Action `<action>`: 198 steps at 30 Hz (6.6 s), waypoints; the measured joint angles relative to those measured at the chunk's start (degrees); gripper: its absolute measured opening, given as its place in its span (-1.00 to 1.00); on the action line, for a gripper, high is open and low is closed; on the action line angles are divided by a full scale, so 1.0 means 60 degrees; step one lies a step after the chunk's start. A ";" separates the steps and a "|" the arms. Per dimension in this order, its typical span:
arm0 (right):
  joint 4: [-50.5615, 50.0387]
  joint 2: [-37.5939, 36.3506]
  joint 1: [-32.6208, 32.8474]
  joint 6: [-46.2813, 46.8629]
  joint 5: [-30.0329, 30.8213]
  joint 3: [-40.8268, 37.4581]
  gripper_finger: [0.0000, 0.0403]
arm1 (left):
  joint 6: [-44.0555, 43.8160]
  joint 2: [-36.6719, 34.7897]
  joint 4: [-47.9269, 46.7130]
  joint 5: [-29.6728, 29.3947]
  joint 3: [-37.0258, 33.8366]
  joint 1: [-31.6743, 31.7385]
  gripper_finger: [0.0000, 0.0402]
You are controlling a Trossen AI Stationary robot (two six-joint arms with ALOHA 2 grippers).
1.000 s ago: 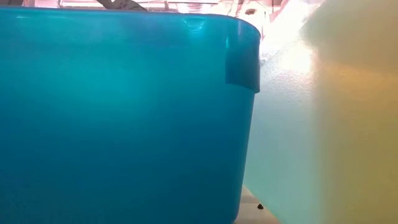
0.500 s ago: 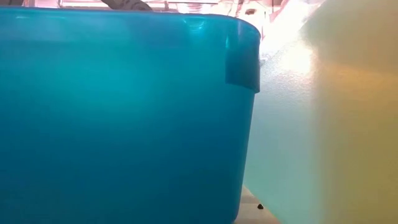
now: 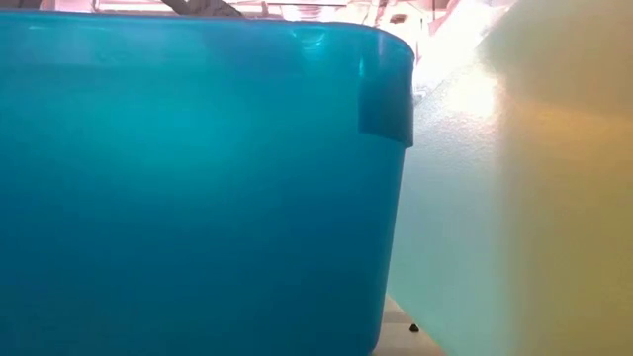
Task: Pick and place medicine bottles into bin by pill shape (circle, oval)
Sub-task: Put the left large orange pill bottle into the green bin
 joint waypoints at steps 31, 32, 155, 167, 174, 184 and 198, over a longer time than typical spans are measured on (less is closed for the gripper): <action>-0.0011 0.0000 0.0007 0.0033 -0.0007 0.0000 0.19 | 0.0110 0.0636 -0.0310 -0.0069 -0.0022 -0.0029 -0.06; -0.0011 0.0000 0.0007 0.0035 -0.0007 0.0000 0.19 | 0.0008 0.0636 -0.0305 -0.0117 -0.0021 -0.0049 -0.05; -0.2361 -0.0007 0.0692 0.0499 -0.0004 -0.0299 0.19 | -0.2765 0.4531 -0.1657 -0.0634 0.6211 -0.7730 0.11; -0.2371 -0.0007 0.0696 0.0388 -0.0002 -0.0299 0.19 | -0.2584 0.4531 -0.1703 -0.0434 0.6211 -0.7730 0.12; -0.2371 -0.0007 0.0694 0.0346 -0.0004 -0.0299 0.19 | -0.2592 0.4530 -0.1704 -0.0408 0.6211 -0.7730 0.12; -0.2371 -0.0007 0.0695 0.0346 -0.0004 -0.0299 0.19 | -0.2679 0.4525 -0.1776 -0.0372 0.6211 -0.7726 0.12; -0.2371 -0.0007 0.0695 0.0353 -0.0004 -0.0299 0.19 | -0.2712 0.4520 -0.1768 -0.0602 0.6211 -0.7726 0.43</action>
